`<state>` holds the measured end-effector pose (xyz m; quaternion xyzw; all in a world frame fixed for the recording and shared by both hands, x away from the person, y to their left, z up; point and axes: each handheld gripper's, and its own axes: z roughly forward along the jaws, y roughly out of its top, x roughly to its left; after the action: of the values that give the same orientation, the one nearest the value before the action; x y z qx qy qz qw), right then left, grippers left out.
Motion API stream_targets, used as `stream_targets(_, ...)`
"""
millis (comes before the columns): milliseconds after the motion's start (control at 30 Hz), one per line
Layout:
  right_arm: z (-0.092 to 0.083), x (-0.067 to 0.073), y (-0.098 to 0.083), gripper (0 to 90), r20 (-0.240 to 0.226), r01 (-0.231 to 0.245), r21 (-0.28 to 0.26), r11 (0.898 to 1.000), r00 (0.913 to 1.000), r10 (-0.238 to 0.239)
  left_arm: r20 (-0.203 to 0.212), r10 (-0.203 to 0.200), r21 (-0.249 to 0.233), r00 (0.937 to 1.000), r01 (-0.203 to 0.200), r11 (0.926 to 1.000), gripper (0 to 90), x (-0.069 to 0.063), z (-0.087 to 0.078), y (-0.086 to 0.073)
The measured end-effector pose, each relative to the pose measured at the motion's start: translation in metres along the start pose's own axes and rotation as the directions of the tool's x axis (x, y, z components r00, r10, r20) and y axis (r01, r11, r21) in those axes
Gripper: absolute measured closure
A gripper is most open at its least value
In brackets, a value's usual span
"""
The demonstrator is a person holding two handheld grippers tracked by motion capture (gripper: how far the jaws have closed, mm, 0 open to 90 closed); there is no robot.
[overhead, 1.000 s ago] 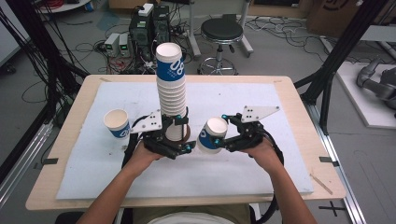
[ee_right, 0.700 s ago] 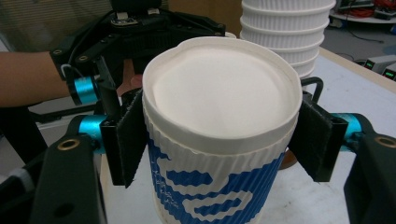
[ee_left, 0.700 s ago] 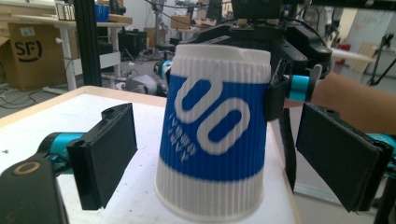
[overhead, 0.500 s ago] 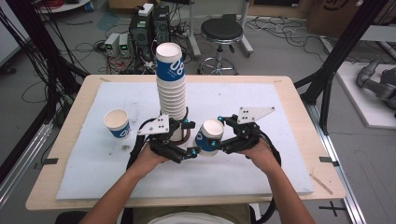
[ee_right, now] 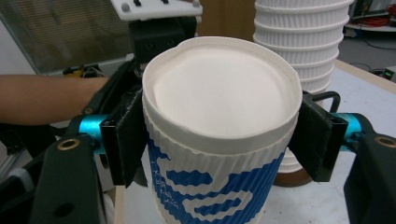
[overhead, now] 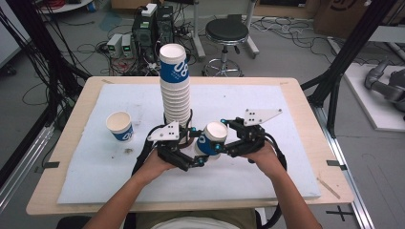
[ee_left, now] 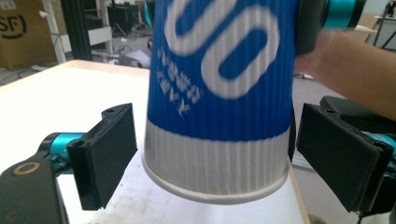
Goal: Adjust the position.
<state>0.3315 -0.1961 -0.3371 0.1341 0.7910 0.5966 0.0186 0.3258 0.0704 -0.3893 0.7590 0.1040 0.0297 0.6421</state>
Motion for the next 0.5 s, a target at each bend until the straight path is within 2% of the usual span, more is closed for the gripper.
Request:
stream_targets(133,0.0002,0.0005,0.0002,28.0,-0.015,-0.012,-0.012,1.0,0.9998,0.012,0.003,-0.009,0.0,1.0,0.009,1.0,12.2,0.0006,0.0011,-0.0013)
stream_targets(200,0.0004,0.0,-0.0001,28.0,-0.019,-0.017,-0.017,1.0,0.9997,0.016,0.007,-0.001,-0.003,1.0,0.001,1.0,12.4,0.0004,0.0006,-0.001)
stream_targets(500,0.0001,-0.0001,-0.0002,28.8,-0.023,-0.019,-0.015,1.0,0.9996,0.019,0.01,0.033,0.014,0.9994,-0.033,0.9994,23.4,0.0001,-0.0059,0.0026)
